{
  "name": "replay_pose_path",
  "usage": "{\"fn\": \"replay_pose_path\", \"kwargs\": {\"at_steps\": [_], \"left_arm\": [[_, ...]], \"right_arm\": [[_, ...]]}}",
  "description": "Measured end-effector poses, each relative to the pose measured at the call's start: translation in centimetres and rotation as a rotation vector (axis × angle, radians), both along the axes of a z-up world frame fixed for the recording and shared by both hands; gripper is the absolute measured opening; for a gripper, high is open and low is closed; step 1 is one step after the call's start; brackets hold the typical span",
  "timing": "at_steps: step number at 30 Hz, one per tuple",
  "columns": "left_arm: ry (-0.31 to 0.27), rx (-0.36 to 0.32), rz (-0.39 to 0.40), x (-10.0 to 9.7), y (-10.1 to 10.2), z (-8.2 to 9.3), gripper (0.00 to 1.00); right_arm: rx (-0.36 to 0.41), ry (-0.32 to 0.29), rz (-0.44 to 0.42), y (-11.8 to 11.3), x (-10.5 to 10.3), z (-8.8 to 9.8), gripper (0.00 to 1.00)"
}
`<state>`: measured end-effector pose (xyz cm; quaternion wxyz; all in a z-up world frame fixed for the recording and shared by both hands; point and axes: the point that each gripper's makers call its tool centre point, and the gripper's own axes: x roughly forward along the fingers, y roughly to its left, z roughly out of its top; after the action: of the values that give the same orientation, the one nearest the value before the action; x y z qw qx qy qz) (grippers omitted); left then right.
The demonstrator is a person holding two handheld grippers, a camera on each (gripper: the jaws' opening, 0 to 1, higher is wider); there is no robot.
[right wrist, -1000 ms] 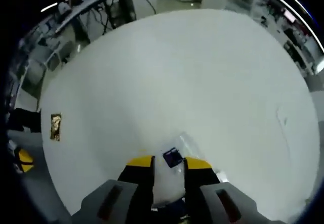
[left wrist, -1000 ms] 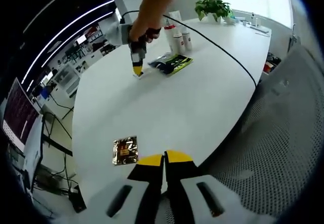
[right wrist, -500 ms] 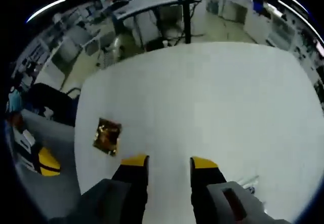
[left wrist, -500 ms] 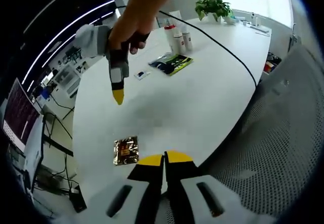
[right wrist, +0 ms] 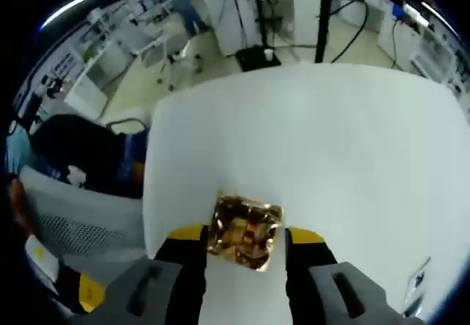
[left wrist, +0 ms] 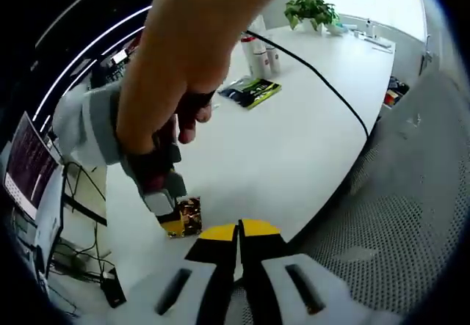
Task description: Arrange the skincare products in the storage area until every visible bottle or jar stands upright without overlapping.
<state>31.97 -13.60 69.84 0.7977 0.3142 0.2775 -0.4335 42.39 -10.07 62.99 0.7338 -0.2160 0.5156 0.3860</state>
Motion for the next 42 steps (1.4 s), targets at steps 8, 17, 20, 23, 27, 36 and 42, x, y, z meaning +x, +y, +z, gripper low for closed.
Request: {"fn": "replay_pose_path", "kwargs": {"at_steps": [8, 17, 20, 23, 27, 36, 42], "left_arm": [[0.002, 0.001, -0.006, -0.1, 0.0, 0.0, 0.0], [0.002, 0.002, -0.006, -0.1, 0.0, 0.0, 0.0], [0.005, 0.004, -0.009, -0.1, 0.0, -0.1, 0.0], [0.011, 0.011, -0.012, -0.2, 0.0, -0.2, 0.0], [-0.004, -0.005, -0.003, 0.0, -0.1, 0.3, 0.0], [-0.005, -0.02, -0.007, 0.0, -0.3, 0.4, 0.0], [-0.024, -0.091, -0.01, 0.1, -1.0, 1.4, 0.0]], "right_arm": [[-0.026, -0.09, 0.015, -0.5, 0.2, -0.6, 0.41], [-0.026, -0.09, 0.077, -1.1, 0.1, -0.7, 0.35], [-0.007, -0.101, 0.042, -1.3, 0.0, -0.6, 0.32], [-0.003, -0.107, 0.037, -1.5, 0.1, -0.6, 0.29], [0.052, -0.08, -0.023, -1.9, -0.5, -0.7, 0.0], [0.12, -0.037, -0.158, -5.1, -2.6, 0.2, 0.0], [0.132, -0.13, -0.131, -7.5, -4.6, 2.4, 0.0]]}}
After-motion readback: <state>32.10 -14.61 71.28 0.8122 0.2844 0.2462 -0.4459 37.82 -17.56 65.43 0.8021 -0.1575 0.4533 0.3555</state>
